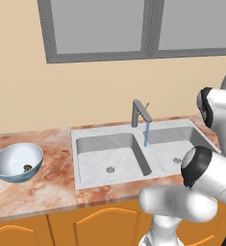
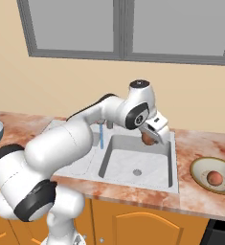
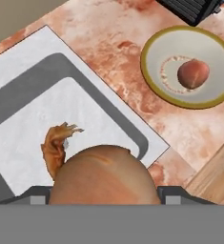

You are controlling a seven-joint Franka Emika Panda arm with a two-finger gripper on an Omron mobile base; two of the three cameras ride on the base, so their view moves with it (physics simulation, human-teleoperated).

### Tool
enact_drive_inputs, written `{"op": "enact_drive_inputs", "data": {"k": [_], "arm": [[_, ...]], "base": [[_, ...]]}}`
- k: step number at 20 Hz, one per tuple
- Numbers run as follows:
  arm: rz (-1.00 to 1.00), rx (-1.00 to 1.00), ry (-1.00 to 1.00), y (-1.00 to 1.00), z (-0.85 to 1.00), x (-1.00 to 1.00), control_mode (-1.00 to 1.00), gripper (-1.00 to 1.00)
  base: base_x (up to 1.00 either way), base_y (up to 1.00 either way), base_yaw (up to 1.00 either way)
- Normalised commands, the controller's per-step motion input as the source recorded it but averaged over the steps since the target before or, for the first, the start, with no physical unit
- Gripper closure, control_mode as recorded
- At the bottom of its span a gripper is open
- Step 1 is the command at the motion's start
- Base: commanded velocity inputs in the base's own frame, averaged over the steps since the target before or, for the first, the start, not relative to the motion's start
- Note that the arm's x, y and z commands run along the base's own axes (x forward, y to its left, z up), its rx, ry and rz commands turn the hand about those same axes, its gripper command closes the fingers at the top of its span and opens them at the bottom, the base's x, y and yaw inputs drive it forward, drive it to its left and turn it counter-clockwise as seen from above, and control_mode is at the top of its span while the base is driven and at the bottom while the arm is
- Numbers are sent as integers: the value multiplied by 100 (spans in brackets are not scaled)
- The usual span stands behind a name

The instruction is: Pick the onions from the sink and place them in one bowl. Place the mushroom in the other bowl. Then turn off the sink faucet.

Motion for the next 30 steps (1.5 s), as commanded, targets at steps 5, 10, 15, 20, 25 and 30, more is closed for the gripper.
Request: {"op": "enact_drive_inputs", "data": {"k": [5, 10, 15, 20, 25, 30], "arm": [[-27, 0, 0, -40, 0, 2, -100, 100], [-29, 1, 0, -49, 0, 1, -100, 100], [-28, 4, 0, -55, 0, 2, -100, 100], [-26, 9, 0, -59, 0, 0, -100, 100], [-19, 8, 2, -58, -2, 1, -100, 100], [-11, 2, 1, -37, -27, 0, -100, 100]], "base": [[0, 0, 0], [0, 0, 0], [0, 0, 0], [0, 0, 0], [0, 0, 0], [0, 0, 0]]}}
